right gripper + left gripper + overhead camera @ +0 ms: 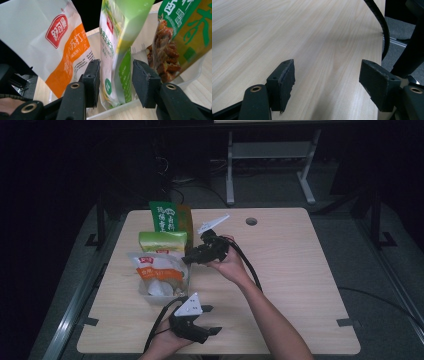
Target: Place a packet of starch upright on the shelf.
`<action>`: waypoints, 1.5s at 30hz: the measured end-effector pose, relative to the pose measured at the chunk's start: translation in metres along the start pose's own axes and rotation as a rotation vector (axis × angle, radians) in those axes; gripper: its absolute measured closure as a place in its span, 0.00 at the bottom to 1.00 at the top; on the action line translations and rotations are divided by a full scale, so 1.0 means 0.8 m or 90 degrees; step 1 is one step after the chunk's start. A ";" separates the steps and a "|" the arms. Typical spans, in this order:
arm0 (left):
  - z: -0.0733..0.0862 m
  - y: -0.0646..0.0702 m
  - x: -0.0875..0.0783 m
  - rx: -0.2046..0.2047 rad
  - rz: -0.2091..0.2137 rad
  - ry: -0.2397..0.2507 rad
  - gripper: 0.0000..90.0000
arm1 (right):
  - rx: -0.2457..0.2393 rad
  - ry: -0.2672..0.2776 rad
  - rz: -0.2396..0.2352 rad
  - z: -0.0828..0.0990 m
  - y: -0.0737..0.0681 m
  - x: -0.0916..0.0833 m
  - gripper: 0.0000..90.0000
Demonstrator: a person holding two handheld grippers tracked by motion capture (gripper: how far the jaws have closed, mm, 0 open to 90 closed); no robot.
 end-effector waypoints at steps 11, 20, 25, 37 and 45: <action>-0.002 -0.009 0.001 -0.001 -0.008 -0.002 0.31 | 0.010 0.006 0.008 0.007 0.007 -0.021 0.62; -0.004 -0.012 0.003 0.002 -0.013 -0.004 0.31 | 0.021 0.013 0.018 0.017 0.015 -0.042 0.60; -0.004 -0.014 0.001 0.000 -0.018 -0.002 0.31 | 0.028 0.019 0.023 0.020 0.017 -0.052 0.59; -0.003 -0.018 -0.001 -0.001 -0.026 0.000 0.31 | 0.040 0.017 0.039 0.027 0.021 -0.070 0.57; -0.002 -0.021 -0.001 -0.010 -0.028 0.003 0.31 | 0.043 0.020 0.046 0.033 0.026 -0.079 0.54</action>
Point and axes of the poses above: each handheld gripper's, and its own axes: x roughly forward along the jaws, z roughly out of its underside, y roughly to its right, the point moved 3 cm from there along x, roughly forward along the jaws, and after that the axes turned 10 degrees about x, right-handed, at the moved point
